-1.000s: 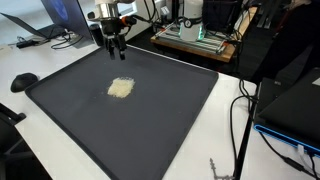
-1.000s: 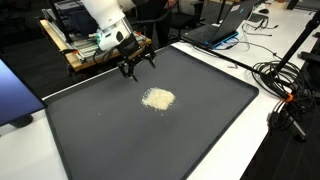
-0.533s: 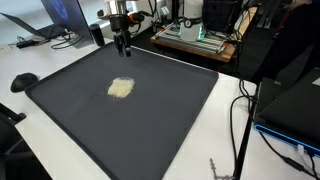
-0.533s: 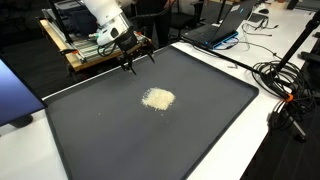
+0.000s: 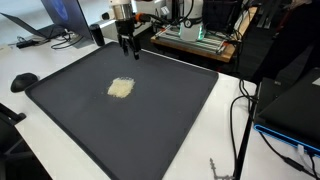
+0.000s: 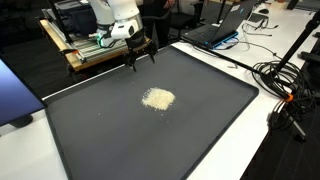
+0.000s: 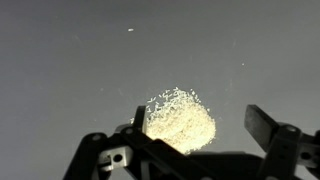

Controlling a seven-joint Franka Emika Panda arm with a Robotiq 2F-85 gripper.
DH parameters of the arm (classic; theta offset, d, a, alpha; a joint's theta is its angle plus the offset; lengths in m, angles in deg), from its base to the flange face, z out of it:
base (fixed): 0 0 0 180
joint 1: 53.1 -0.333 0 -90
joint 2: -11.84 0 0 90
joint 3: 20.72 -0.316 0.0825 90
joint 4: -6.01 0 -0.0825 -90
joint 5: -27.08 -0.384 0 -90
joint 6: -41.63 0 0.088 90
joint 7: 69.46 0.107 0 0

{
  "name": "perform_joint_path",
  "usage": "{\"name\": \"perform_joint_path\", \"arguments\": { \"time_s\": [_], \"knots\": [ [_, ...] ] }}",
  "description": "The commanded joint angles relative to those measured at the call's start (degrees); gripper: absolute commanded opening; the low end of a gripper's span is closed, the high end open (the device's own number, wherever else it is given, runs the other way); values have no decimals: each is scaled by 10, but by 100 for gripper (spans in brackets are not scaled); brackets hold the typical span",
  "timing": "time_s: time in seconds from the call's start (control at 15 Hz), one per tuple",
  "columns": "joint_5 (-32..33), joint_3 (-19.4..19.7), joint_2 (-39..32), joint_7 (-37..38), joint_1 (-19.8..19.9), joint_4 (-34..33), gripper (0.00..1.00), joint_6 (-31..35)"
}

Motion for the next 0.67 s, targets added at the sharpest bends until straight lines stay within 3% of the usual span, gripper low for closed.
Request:
{"name": "perform_joint_path", "arguments": {
  "time_s": [0.0, 0.33, 0.47, 0.6],
  "knots": [
    [148, 43, 20, 110, -48, 10, 100, 5],
    [279, 62, 20, 195, -90, 31, 100, 66],
    [307, 69, 19, 219, -98, 42, 100, 92],
    [303, 69, 17, 198, -94, 66, 100, 141]
  ]
}}
